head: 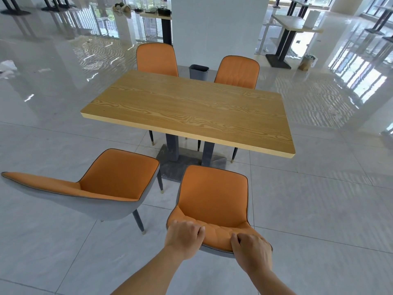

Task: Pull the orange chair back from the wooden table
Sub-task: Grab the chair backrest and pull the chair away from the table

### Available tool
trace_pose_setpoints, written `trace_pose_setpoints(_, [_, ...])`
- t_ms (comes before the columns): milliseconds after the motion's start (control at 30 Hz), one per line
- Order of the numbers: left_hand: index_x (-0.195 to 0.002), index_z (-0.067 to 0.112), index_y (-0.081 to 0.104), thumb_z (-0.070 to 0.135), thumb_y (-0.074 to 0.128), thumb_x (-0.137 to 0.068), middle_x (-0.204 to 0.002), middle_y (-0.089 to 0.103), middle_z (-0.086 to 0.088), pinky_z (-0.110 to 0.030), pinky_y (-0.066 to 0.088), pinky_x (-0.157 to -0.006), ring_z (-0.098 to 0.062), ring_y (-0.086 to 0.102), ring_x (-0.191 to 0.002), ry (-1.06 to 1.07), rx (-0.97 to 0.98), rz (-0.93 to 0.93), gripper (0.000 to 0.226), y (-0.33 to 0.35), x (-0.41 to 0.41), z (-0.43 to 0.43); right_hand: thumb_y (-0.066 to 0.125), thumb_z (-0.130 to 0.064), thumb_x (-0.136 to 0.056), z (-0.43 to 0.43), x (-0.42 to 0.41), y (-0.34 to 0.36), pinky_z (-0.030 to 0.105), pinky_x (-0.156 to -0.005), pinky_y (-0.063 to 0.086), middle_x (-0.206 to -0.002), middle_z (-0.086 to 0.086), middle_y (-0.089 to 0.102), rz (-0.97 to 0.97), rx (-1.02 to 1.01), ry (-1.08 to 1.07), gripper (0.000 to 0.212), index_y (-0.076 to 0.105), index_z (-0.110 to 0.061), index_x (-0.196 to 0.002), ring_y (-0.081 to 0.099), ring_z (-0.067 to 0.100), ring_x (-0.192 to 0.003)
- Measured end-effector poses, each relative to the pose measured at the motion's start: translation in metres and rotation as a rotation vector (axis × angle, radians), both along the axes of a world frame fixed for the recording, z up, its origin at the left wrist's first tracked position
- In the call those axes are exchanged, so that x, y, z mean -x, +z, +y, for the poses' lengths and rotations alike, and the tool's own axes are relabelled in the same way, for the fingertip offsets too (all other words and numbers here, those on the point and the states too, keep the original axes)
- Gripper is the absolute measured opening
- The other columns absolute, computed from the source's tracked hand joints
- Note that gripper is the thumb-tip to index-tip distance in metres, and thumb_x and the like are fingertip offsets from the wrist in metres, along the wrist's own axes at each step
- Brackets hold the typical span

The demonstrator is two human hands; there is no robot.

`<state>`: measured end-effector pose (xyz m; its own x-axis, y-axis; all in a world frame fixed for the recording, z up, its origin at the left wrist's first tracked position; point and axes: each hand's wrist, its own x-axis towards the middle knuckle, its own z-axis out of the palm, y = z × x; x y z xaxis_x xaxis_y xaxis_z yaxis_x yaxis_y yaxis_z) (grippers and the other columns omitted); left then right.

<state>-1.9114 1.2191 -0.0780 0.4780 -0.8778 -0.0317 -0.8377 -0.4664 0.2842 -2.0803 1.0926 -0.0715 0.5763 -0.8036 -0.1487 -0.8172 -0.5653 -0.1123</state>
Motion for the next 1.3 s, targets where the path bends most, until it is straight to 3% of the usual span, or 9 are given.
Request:
trace_pose_setpoints(233, [-0.069, 0.024, 0.051, 0.043, 0.015, -0.101, -0.067, 0.052, 0.005, -0.029, 0.033, -0.066, -0.014, 0.048, -0.061, -0.026, -0.006, -0.023, 0.051, 0.002, 0.001, 0.002, 0.04, -0.043, -0.097, 0.0, 0.001, -0.003, 0.019, -0.048, 0.029, -0.047, -0.004, 0.05, 0.013, 0.001, -0.001, 0.052, 0.058, -0.022, -0.053, 0.047, 0.008, -0.048])
trace_pose_setpoints(400, [-0.069, 0.025, 0.052, 0.046, 0.009, -0.099, -0.066, 0.051, 0.006, -0.03, 0.043, -0.069, -0.014, 0.051, -0.061, -0.018, -0.009, 0.0, 0.056, 0.002, 0.001, 0.002, 0.041, -0.043, -0.097, 0.001, 0.002, -0.003, 0.017, -0.049, 0.028, -0.048, -0.005, 0.05, 0.002, -0.002, -0.009, 0.051, 0.058, -0.023, -0.053, 0.047, 0.007, -0.048])
trace_pose_setpoints(567, [-0.069, 0.024, 0.053, 0.049, 0.001, -0.096, -0.064, 0.053, 0.006, -0.028, 0.036, -0.063, -0.015, 0.05, -0.058, -0.019, 0.008, -0.025, 0.063, -0.001, 0.007, 0.008, 0.043, -0.041, -0.098, 0.008, 0.007, 0.001, 0.017, -0.049, 0.024, -0.045, -0.004, 0.044, 0.004, -0.001, 0.006, 0.051, 0.05, -0.024, -0.05, 0.043, 0.008, -0.045])
trace_pose_setpoints(700, [-0.067, 0.024, 0.054, 0.05, 0.001, -0.095, -0.064, 0.055, 0.005, -0.031, 0.05, -0.073, -0.016, 0.053, -0.058, -0.009, 0.003, -0.009, 0.065, -0.004, 0.007, 0.014, 0.041, -0.042, -0.098, 0.013, 0.008, -0.001, 0.023, -0.056, 0.031, -0.048, -0.004, 0.045, 0.008, -0.004, 0.001, 0.05, 0.061, -0.021, -0.057, 0.044, 0.008, -0.047])
trace_pose_setpoints(833, [-0.068, 0.023, 0.05, 0.049, -0.001, -0.093, -0.066, 0.054, 0.005, -0.03, 0.044, -0.072, -0.015, 0.05, -0.06, 0.003, 0.021, 0.003, 0.062, -0.001, 0.009, 0.016, 0.044, -0.04, -0.097, 0.015, 0.01, -0.003, 0.023, -0.054, 0.036, -0.047, -0.004, 0.05, -0.013, -0.024, -0.014, 0.05, 0.058, -0.021, -0.053, 0.047, 0.008, -0.047])
trace_pose_setpoints(967, [-0.067, 0.023, 0.05, 0.049, -0.003, -0.091, -0.066, 0.054, 0.003, -0.031, 0.047, -0.073, -0.015, 0.048, -0.06, 0.0, 0.01, 0.002, 0.063, -0.001, 0.008, 0.016, 0.042, -0.04, -0.098, 0.016, 0.009, -0.001, 0.018, -0.051, 0.028, -0.046, -0.005, 0.048, -0.028, -0.012, -0.008, 0.051, 0.053, -0.023, -0.051, 0.046, 0.008, -0.047])
trace_pose_setpoints(1300, [-0.069, 0.023, 0.049, 0.043, 0.014, -0.099, -0.068, 0.053, 0.004, -0.032, 0.04, -0.073, -0.015, 0.049, -0.063, 0.004, -0.043, 0.002, 0.051, 0.0, 0.01, 0.015, 0.037, -0.041, -0.1, 0.016, 0.012, -0.001, 0.025, -0.07, 0.036, -0.071, -0.009, 0.059, -0.09, 0.005, 0.015, 0.041, 0.063, -0.027, -0.071, 0.054, 0.008, -0.07])
